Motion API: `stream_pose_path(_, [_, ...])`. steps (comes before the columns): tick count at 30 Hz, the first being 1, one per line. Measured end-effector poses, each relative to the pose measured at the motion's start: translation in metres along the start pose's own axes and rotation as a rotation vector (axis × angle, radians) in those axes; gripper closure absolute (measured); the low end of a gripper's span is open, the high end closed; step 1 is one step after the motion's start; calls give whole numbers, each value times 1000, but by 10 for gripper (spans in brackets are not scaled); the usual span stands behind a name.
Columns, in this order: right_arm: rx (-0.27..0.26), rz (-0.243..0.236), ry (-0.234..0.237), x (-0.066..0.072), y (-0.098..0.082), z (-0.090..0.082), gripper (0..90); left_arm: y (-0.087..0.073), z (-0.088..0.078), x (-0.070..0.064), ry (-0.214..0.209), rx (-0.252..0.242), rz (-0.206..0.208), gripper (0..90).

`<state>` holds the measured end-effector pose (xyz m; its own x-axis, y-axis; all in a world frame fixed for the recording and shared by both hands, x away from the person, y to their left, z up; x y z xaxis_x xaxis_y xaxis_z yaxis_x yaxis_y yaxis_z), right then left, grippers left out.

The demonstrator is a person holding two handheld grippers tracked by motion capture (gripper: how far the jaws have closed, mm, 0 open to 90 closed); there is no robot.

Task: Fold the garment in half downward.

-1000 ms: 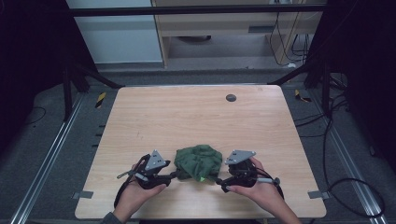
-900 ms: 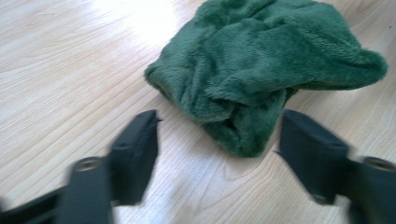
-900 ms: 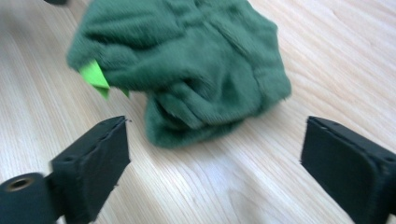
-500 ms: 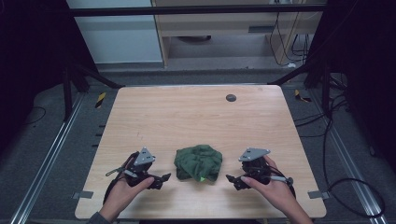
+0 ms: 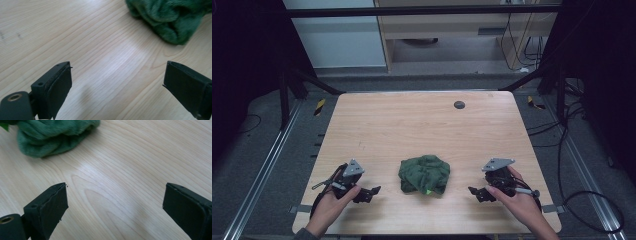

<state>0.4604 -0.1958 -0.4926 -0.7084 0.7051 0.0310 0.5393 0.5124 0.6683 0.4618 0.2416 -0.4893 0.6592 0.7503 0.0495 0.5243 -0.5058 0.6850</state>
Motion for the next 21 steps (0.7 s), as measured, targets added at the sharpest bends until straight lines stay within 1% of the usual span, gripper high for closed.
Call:
stream_pose_path(2, [4,10,-5,-5,-3,-1,60,-3,0,5,4,13,-3,75])
stream_pose_path(5, [8,41,-15,-13,-6,0,62,-6,1,15,19,37,-3,75])
stream_pose_path(9, [3,78,-43,-27,-9,3,65,-9,6,28,37,56,-16,71])
stream_pose_path(14, [-4,118,-79,-41,-10,9,72,-8,11,44,62,61,-42,71])
stream_pose_path(15, [-7,134,-91,-46,-10,12,74,-8,11,46,68,59,-51,71])
stream_pose_path(18, [-16,150,-103,-52,-9,14,77,-9,13,54,85,54,-63,71])
stream_pose_path(19, [-21,167,-107,-53,-9,15,76,-9,14,56,90,53,-65,71])
stream_pose_path(21, [-31,183,-117,-58,-9,17,76,-10,18,60,98,53,-75,71])
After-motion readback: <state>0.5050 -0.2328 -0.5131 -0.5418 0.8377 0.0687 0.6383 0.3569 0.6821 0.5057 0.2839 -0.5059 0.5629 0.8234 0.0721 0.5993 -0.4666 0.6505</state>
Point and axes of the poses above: each handheld gripper's, and its own axes: z roughly forward along the jaws, y roughly out of its top, x roughly to its left, the point moved 3 cm from there along z, roughly forward along the jaws, and after that the axes turned 3 degrees about y, right-handed, at the moved point
